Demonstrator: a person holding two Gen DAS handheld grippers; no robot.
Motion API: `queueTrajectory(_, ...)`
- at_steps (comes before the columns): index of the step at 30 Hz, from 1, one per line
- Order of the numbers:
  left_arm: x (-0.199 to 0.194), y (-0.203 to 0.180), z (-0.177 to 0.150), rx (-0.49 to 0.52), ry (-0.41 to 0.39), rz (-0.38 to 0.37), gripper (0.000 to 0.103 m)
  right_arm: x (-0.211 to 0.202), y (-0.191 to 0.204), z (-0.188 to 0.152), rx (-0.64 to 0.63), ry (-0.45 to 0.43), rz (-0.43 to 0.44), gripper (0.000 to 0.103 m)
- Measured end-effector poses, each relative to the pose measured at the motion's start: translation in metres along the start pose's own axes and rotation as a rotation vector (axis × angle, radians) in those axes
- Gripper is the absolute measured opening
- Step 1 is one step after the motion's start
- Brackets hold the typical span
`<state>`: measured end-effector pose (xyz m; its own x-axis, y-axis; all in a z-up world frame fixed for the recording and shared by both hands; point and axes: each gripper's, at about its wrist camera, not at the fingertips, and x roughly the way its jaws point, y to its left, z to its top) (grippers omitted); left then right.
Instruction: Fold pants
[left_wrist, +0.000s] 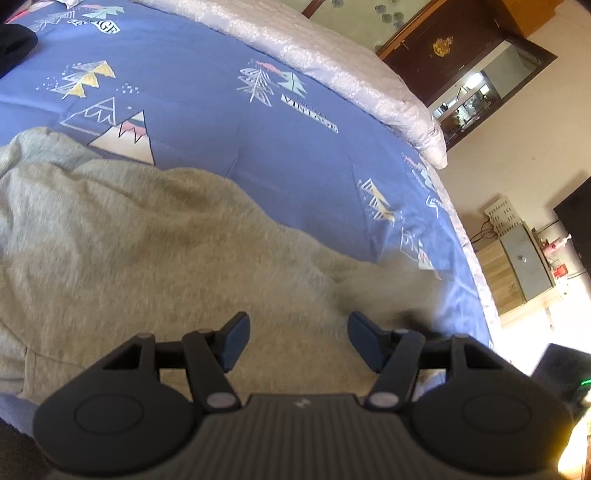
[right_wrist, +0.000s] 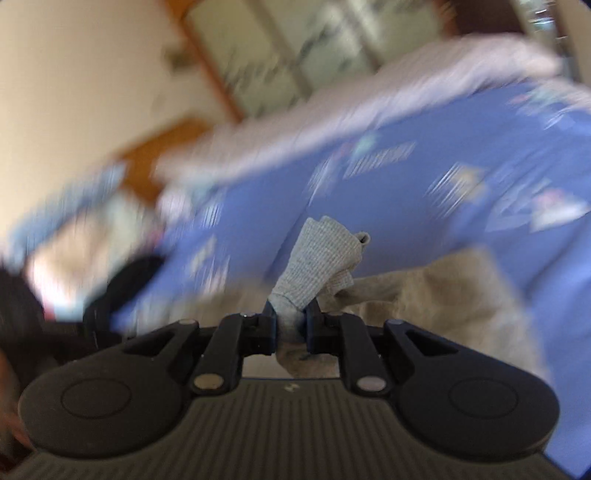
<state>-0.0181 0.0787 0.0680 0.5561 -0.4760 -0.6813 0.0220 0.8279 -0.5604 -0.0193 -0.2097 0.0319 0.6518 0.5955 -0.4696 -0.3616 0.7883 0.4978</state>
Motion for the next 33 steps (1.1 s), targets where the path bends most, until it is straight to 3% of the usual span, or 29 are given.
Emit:
queueTrajectory(3,0.005,0.005,-0.003,-0.005,0.019,0.010,0.061,0.051,0.014,-0.034,-0.103,0.196,-0.025,0.048)
queueTrajectory(4,0.006,0.006,-0.003,-0.005,0.025,0.005,0.061,0.053,0.018,-0.040,-0.135,0.209,-0.039,0.049)
queueTrajectory(7,0.012,0.005,-0.003,0.011,0.036,-0.001,0.066,0.028,0.023,-0.035,-0.173,0.155,0.006,0.061)
queueTrajectory(9,0.021,0.002,-0.001,0.021,0.050,-0.013,0.071,0.004,0.016,-0.028,-0.142,0.089,0.029,0.062)
queueTrajectory(12,0.038,-0.007,0.000,0.045,0.072,-0.034,0.083,-0.032,-0.009,-0.018,-0.055,-0.009,-0.023,0.062)
queueTrajectory(14,0.055,-0.010,-0.001,0.058,0.098,-0.021,0.085,-0.052,-0.033,-0.014,0.007,-0.074,-0.096,0.062)
queueTrajectory(15,0.063,-0.011,-0.002,0.056,0.116,-0.013,0.079,-0.062,-0.047,-0.015,0.042,-0.099,-0.134,0.062)
queueTrajectory(17,0.081,-0.013,-0.004,0.058,0.157,-0.002,0.043,-0.075,-0.074,-0.018,0.154,-0.124,-0.196,0.062)
queueTrajectory(18,0.086,-0.015,-0.007,0.069,0.173,0.009,0.019,-0.080,-0.088,-0.019,0.210,-0.134,-0.214,0.062)
queueTrajectory(19,0.089,-0.019,-0.008,0.084,0.174,0.023,0.014,-0.083,-0.098,-0.022,0.254,-0.144,-0.227,0.062)
queueTrajectory(23,0.064,-0.038,-0.005,0.190,0.061,0.048,0.011,-0.089,-0.114,-0.027,0.346,-0.168,-0.252,0.062)
queueTrajectory(26,0.031,-0.037,0.005,0.230,-0.014,0.064,0.011,-0.082,-0.103,-0.026,0.324,-0.169,-0.233,0.063)
queueTrajectory(29,0.012,-0.022,0.006,0.259,-0.084,0.177,0.011,-0.071,-0.087,-0.022,0.274,-0.157,-0.201,0.062)
queueTrajectory(31,0.014,-0.003,0.006,0.216,-0.063,0.233,0.012,-0.064,-0.078,-0.022,0.244,-0.143,-0.177,0.062)
queueTrajectory(33,0.028,0.013,0.003,0.174,0.011,0.243,0.017,-0.058,-0.072,-0.025,0.214,-0.114,-0.152,0.062)
